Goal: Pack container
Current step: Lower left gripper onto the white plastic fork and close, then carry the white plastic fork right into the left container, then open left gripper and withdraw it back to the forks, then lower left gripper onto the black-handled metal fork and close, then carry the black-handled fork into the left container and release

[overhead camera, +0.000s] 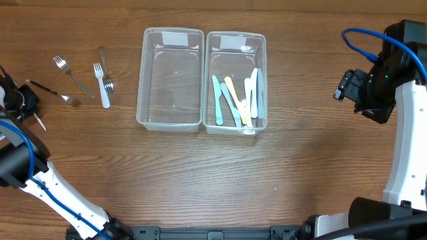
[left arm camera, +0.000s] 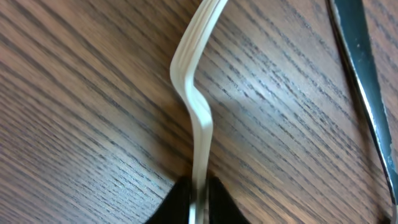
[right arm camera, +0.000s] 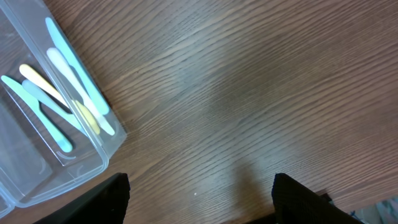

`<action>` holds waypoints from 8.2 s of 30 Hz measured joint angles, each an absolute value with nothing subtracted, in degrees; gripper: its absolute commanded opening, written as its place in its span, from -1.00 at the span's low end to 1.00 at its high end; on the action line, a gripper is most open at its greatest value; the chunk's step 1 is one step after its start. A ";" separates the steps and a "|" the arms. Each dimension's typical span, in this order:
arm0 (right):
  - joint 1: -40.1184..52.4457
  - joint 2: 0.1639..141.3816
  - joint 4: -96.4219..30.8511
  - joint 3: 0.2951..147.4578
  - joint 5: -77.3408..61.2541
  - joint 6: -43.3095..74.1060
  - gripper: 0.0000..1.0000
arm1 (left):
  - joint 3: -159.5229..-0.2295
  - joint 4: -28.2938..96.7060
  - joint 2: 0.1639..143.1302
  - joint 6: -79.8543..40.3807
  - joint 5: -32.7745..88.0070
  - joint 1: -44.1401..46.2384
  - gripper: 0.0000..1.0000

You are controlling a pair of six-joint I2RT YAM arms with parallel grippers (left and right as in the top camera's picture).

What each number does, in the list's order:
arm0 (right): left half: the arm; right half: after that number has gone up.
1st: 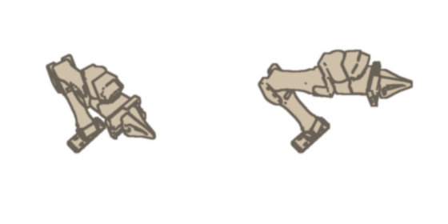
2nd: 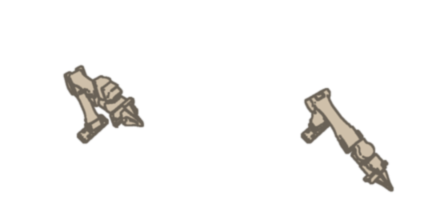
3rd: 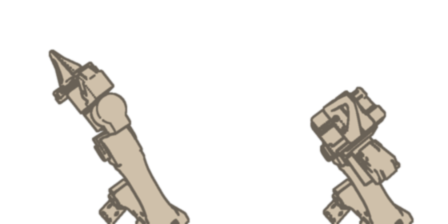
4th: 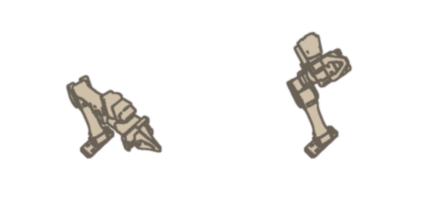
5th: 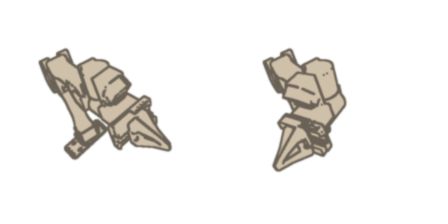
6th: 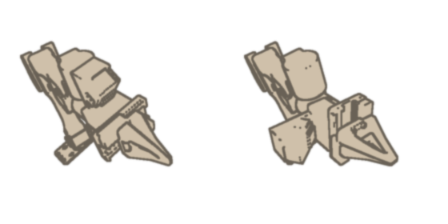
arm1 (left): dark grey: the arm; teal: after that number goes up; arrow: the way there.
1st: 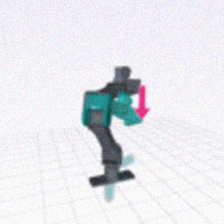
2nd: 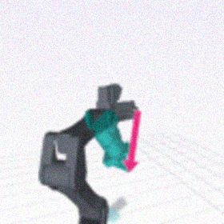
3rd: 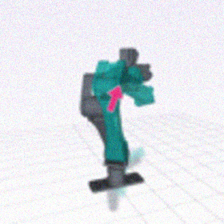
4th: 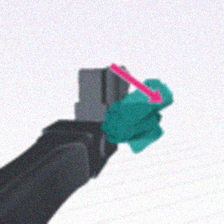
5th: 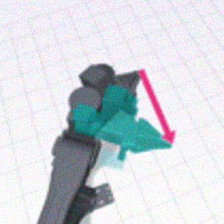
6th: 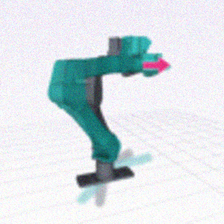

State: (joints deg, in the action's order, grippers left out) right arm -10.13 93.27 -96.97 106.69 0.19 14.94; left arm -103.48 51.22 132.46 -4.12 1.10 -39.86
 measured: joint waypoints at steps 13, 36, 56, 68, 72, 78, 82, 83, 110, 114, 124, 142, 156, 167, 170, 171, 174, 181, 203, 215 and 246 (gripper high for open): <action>-10.13 93.27 -94.61 106.69 0.19 14.92 0.53 | -103.55 53.78 131.81 -4.36 1.10 -38.11 -0.92; -10.13 93.27 -90.11 106.69 0.19 14.94 0.59 | -103.53 55.66 99.13 -17.85 -1.13 24.77 -0.92; -10.13 93.27 -90.52 106.69 0.19 14.94 0.58 | -103.46 56.55 118.30 -22.37 0.71 19.62 -0.53; -10.13 93.27 -90.65 106.69 0.19 14.94 0.61 | -104.07 58.65 120.25 -21.91 0.62 19.33 -0.17; -10.13 93.27 -90.61 106.69 0.19 14.92 0.64 | -108.81 63.07 119.15 -21.87 -2.02 17.85 0.07; -10.13 93.27 -90.52 106.69 0.19 14.96 0.66 | -114.58 67.11 107.77 -22.87 -5.56 7.42 0.44; -10.13 93.27 -90.43 106.69 0.19 14.92 0.66 | -116.46 71.22 102.41 -27.59 -6.50 -4.29 0.63; -10.13 93.27 -90.45 106.69 0.19 14.96 0.66 | -116.46 72.03 102.15 -28.95 -6.66 -7.88 0.72; -10.13 93.27 -92.51 106.69 0.19 14.94 0.66 | -104.20 60.47 130.04 -37.56 -0.86 -30.04 1.00; -10.13 93.27 -92.51 106.69 0.19 14.94 0.66 | -104.16 57.98 130.78 -37.63 -0.86 -30.04 1.00; -10.13 93.27 -92.71 106.69 0.16 14.92 0.66 | -104.16 52.66 130.78 -37.82 -0.93 -30.04 1.00; -10.13 93.27 -93.82 106.69 0.16 14.33 0.66 | -104.16 54.08 131.50 -38.74 -5.45 -28.32 1.00; -10.13 93.27 -94.21 106.69 0.16 13.47 0.66 | -104.16 55.92 132.40 -39.09 -5.58 -28.32 0.73; -10.13 93.27 -94.65 106.69 0.19 13.47 0.66 | -104.18 56.55 132.40 -39.13 -5.43 -28.21 -0.70; -10.13 93.27 -94.74 106.69 0.16 13.45 0.66 | -104.18 56.55 132.40 -39.05 -5.45 -28.21 -0.80; -10.13 93.27 -94.72 106.69 0.19 13.45 0.66 | -104.18 56.55 132.40 -39.07 -5.43 -28.21 -0.81; -10.13 93.27 -94.74 106.69 0.19 13.45 0.66 | -104.18 56.55 132.40 -39.05 -5.45 -28.21 -0.89; -10.13 93.27 -94.74 106.69 0.19 13.47 0.66 | -104.18 56.53 132.40 -39.05 -5.65 -28.21 -0.92; -10.13 93.27 -93.76 106.69 0.19 13.45 0.67 | -103.39 59.16 102.85 -29.85 -5.87 -5.34 -0.92; -10.13 93.27 -93.65 106.69 -0.14 13.45 0.67 | -103.96 58.52 106.83 -28.27 -5.13 19.38 -0.92; -10.13 93.27 -93.89 106.69 -1.13 13.45 0.67 | -112.31 61.41 108.12 -27.83 -4.95 0.47 0.59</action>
